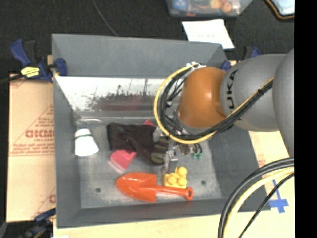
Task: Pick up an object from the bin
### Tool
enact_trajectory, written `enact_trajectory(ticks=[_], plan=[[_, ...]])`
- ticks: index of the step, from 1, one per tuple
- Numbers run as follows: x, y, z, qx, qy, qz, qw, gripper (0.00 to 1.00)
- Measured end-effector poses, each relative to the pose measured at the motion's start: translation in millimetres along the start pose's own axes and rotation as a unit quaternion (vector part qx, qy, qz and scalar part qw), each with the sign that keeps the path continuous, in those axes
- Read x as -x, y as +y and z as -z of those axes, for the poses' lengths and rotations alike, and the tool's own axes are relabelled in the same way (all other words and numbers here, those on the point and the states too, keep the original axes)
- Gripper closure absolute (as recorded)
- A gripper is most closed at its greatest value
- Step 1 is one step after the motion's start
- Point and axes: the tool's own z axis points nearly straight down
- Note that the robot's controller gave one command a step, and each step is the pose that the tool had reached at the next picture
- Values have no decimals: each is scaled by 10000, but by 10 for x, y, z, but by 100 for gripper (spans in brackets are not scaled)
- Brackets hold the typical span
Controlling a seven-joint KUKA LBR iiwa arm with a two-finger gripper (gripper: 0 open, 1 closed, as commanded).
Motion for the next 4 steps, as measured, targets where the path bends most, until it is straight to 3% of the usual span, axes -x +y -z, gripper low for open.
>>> enact_trajectory(ticks=[1,4], plan=[[-237,-115,-478,-12,49,86,9999,100],[-214,-83,-368,-22,20,354,9994,100]])
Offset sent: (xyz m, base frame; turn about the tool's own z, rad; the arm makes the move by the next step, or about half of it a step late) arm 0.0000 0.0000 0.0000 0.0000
